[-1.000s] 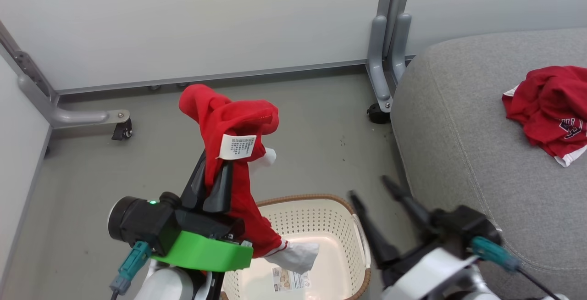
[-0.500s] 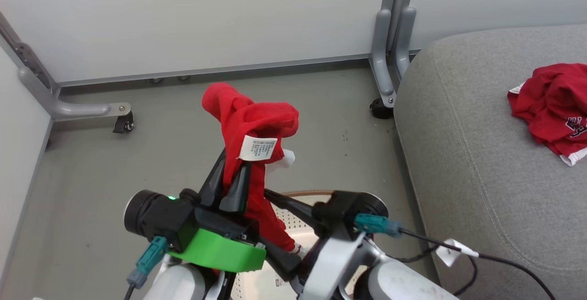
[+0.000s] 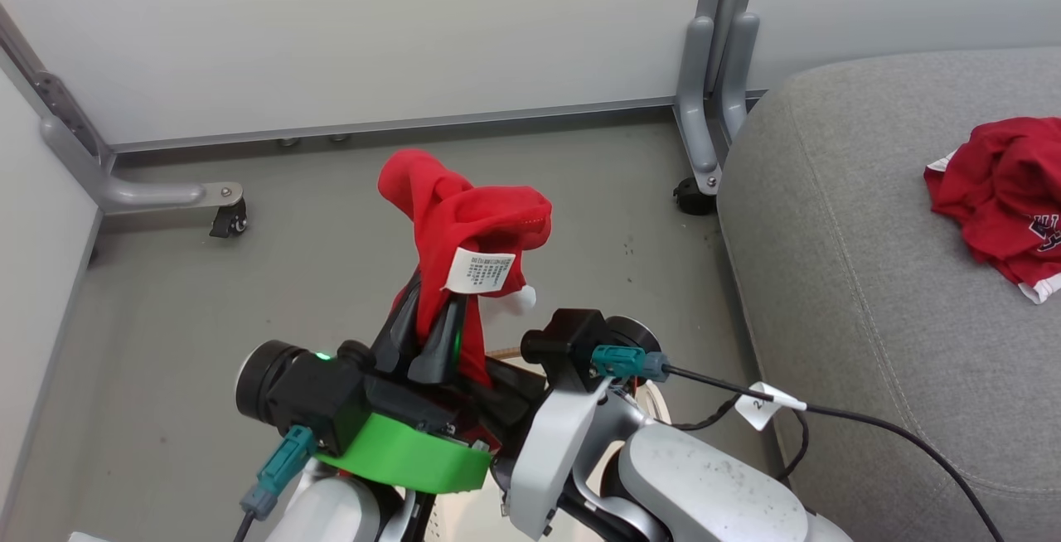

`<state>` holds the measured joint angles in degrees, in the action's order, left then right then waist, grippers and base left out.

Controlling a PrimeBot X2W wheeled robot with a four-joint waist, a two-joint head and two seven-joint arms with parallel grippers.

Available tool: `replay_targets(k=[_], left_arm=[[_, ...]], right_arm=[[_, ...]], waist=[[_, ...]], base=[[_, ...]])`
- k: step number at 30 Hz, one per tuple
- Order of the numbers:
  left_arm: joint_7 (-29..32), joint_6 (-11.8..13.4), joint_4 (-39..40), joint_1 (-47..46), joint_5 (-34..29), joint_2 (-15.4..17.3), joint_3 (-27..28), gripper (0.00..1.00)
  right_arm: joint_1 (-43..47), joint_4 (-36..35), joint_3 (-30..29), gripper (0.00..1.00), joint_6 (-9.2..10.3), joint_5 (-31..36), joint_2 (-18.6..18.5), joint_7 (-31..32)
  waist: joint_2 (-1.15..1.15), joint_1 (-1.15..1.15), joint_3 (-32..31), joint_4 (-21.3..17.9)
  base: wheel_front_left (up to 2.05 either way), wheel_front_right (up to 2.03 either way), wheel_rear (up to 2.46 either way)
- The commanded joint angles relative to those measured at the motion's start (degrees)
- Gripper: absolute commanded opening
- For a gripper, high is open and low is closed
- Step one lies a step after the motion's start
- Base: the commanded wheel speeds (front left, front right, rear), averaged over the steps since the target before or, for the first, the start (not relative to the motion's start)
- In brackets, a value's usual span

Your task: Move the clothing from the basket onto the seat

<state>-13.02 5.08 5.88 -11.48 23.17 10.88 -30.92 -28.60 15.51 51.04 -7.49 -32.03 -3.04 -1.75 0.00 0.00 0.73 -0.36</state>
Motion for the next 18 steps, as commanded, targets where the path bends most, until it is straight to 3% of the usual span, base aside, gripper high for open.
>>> replay_targets(k=[1, 18], left_arm=[[-0.39, 0.09, 0.04, -0.60, -0.06, 0.01, 0.21, 0.00], [-0.58, 0.67, -0.66, 0.20, 0.47, 0.85, 0.28, 0.00]], right_arm=[[-0.74, 0.73, 0.54, 0.00, 0.00, -0.52, -0.05, -0.62], [-3.26, 4.25, 2.97, 0.00, 0.00, -2.42, 0.06, -2.97]], waist=[[0.00, 0.00, -0.13, -0.05], [0.00, 0.00, -0.96, -0.59]], base=[[0.00, 0.00, 0.00], [0.00, 0.00, 0.00]])
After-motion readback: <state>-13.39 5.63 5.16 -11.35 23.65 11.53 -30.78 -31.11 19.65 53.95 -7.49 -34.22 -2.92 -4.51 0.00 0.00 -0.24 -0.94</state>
